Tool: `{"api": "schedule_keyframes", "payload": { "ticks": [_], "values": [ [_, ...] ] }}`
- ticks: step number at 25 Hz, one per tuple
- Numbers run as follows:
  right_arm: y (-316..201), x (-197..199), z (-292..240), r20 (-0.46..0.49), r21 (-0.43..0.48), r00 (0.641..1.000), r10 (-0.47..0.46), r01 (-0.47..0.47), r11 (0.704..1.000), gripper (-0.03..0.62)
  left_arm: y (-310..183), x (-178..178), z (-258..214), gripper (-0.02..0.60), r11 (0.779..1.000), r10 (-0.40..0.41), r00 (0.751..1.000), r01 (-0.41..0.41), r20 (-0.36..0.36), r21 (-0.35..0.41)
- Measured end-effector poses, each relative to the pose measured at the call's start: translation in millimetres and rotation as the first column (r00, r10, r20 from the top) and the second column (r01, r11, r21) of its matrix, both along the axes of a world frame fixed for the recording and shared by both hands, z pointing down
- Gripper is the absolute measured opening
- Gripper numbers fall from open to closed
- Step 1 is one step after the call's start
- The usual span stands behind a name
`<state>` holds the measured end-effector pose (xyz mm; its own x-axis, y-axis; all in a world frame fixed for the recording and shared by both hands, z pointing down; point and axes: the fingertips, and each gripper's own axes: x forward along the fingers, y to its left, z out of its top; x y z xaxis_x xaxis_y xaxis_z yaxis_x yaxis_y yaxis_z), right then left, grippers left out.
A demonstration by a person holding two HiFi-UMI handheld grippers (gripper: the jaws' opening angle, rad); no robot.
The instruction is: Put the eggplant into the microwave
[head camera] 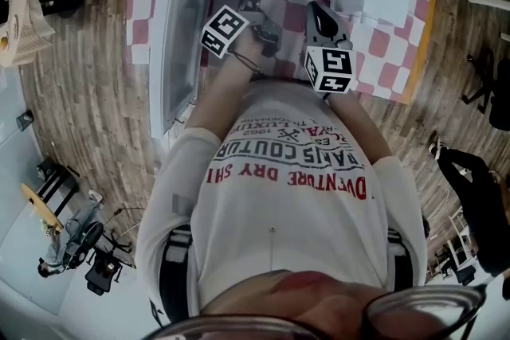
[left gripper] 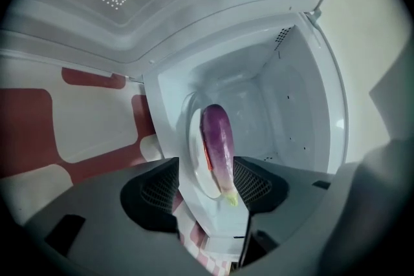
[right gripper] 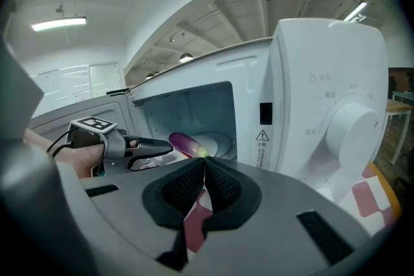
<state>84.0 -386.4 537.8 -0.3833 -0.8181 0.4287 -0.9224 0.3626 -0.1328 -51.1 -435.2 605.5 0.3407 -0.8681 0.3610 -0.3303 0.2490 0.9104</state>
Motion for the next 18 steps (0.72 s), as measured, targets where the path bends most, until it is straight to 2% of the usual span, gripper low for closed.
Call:
{"api": "schedule_keyframes", "payload": {
  "ticks": [6, 7, 8, 14, 18],
  "values": [
    [7, -2, -4, 0.0, 0.008, 1.0, -0.003, 0.003, 1.0, 0.026, 12, -3, -6, 0.248, 1.0, 0.01, 1.0, -0.01, 0.025, 0.005],
    [8, -2, -5, 0.0, 0.01, 1.0, -0.004, 0.004, 1.0, 0.026, 16, -6, -8, 0.167, 1.0, 0.004, 0.999, -0.004, 0.036, -0.001],
    [10, -3, -6, 0.001, 0.014, 1.0, -0.004, 0.004, 1.0, 0.026, 20, -8, -11, 0.051, 1.0, 0.003, 0.999, -0.002, 0.054, -0.003],
    [17, -4, -17, 0.004, 0.043, 1.0, 0.001, -0.001, 0.999, 0.025, 35, -2, -46, 0.026, 0.988, 0.085, 0.975, -0.109, 0.206, 0.107],
    [22, -4, -28, 0.008, 0.067, 1.0, 0.006, -0.006, 0.998, 0.026, 41, 0, -78, 0.026, 0.962, 0.114, 0.938, -0.186, 0.327, 0.198]
  ]
}}
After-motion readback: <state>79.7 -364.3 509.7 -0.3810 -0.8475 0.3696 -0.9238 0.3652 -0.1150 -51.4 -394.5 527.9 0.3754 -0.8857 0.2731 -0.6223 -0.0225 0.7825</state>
